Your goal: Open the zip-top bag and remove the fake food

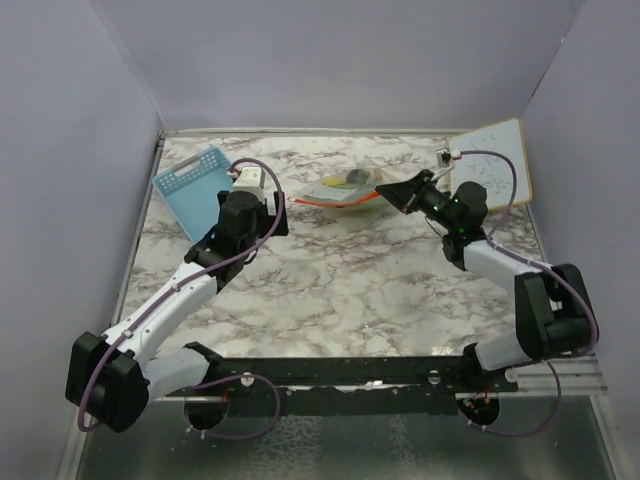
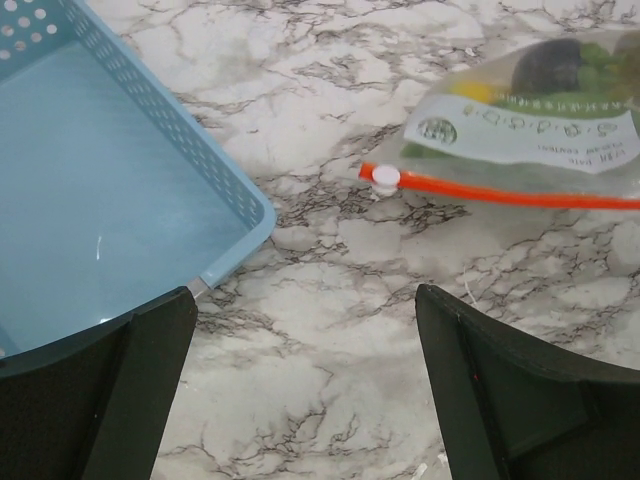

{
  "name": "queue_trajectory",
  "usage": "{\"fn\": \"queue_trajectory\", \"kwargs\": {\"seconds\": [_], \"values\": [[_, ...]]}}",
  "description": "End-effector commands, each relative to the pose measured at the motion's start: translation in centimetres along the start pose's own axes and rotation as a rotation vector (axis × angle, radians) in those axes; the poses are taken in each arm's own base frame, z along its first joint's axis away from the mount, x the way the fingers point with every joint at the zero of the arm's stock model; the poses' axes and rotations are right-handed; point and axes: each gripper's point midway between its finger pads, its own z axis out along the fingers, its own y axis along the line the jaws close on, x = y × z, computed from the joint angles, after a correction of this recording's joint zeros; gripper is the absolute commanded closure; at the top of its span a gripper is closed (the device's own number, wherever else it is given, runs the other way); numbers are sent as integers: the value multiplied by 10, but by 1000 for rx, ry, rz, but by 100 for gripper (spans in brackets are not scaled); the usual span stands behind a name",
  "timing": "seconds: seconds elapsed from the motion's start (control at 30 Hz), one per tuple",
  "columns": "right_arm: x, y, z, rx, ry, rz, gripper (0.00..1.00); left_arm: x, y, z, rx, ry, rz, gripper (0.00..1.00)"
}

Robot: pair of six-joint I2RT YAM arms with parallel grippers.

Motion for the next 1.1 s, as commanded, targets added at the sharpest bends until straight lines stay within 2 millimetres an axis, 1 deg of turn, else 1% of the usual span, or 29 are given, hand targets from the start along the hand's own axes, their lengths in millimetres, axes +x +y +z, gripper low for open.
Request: {"fn": "queue_trajectory", "kwargs": {"seconds": [0.0, 0.07, 0.17, 0.2, 0.23, 0.27, 0.33, 0.43, 0.5, 0.53, 0.6, 0.63, 0.7, 0.73, 0.77, 0.83, 0.9, 1.0, 1.07], "values": [[-18, 29, -33, 39, -88, -64, 99, -24, -16, -6, 57, -89, -11, 6], [-19, 37, -43, 49, -88, -59, 99, -24, -21, -5, 73, -91, -6, 6], [-18, 42, -51, 71, -83, -35, 99, -21, -34, -4, 115, -91, 10, 6], [-18, 42, -53, 79, -85, -27, 99, -19, -38, -3, 129, -89, 20, 8], [-18, 42, -54, 89, -87, -20, 99, -17, -44, -2, 149, -93, 32, 12], [-19, 42, -54, 93, -89, -16, 99, -15, -49, -2, 172, -102, 52, 15], [-21, 44, -52, 80, -93, -1, 99, -8, -56, -1, 200, -112, 73, 16], [-26, 46, -46, 70, -91, 19, 99, -2, -54, -1, 198, -140, 35, 16], [-32, 44, -43, 89, -99, 14, 99, 0, -53, -3, 208, -166, 26, 14], [-35, 42, -42, 105, -101, 6, 96, -1, -55, -4, 221, -178, 26, 12], [-41, 35, -40, 151, -106, -14, 87, -3, -56, -6, 228, -186, 26, 10], [-44, 30, -40, 185, -114, -26, 78, -3, -54, -5, 217, -183, 24, 9], [-52, 20, -41, 251, -132, -63, 49, 0, -50, -3, 188, -165, 27, 9], [-56, 16, -41, 279, -131, -89, 40, 1, -48, -2, 180, -160, 29, 9], [-59, 14, -41, 297, -124, -119, 34, 1, -48, -1, 176, -157, 29, 9], [-60, 15, -42, 301, -91, -187, 27, 1, -47, -2, 172, -159, 28, 9], [-60, 19, -45, 292, -75, -229, 23, 2, -46, -1, 168, -159, 26, 9], [-56, 17, -57, 334, -55, -279, 12, 4, -45, 1, 156, -156, 24, 9], [-53, 21, -67, 341, -45, -315, 9, 8, -44, 4, 149, -149, 20, 9]]}}
